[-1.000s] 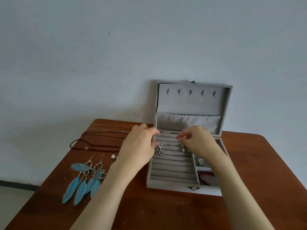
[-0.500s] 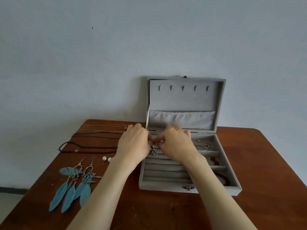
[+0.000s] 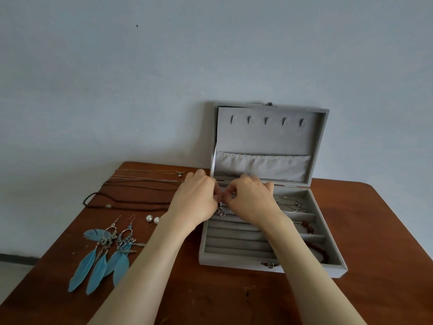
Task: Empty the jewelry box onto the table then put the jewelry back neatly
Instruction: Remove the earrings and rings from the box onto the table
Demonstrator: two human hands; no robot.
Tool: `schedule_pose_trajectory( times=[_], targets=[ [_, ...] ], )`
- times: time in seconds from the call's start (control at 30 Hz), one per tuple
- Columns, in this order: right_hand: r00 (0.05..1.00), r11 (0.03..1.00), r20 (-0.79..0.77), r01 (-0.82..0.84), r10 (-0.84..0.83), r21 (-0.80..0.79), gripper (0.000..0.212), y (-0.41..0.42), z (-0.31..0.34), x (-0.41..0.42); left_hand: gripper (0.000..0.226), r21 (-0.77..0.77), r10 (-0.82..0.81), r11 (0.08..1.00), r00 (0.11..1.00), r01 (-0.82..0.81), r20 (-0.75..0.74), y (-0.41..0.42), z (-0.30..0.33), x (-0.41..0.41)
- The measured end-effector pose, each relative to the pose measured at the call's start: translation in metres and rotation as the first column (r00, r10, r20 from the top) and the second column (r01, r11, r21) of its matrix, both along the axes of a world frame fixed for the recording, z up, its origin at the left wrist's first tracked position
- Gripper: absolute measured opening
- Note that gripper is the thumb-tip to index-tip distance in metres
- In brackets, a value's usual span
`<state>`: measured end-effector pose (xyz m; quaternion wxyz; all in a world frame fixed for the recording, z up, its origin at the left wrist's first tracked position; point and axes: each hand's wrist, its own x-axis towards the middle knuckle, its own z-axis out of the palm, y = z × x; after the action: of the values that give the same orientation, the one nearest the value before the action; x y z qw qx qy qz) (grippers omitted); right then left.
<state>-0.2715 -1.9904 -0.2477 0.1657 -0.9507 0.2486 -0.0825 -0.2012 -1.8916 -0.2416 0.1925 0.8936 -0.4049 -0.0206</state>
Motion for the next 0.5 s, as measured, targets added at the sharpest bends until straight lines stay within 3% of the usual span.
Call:
schedule_pose_trajectory(
  times=[0.5],
  targets=[
    [1.0,0.999,0.007,-0.015,0.015,-0.044,0.021,-0.0007,-0.0013,0.0008,0.012,-0.009,-0.066,0.998,0.998,0.066,0.005,0.0073,0.0058,0.0048]
  ],
)
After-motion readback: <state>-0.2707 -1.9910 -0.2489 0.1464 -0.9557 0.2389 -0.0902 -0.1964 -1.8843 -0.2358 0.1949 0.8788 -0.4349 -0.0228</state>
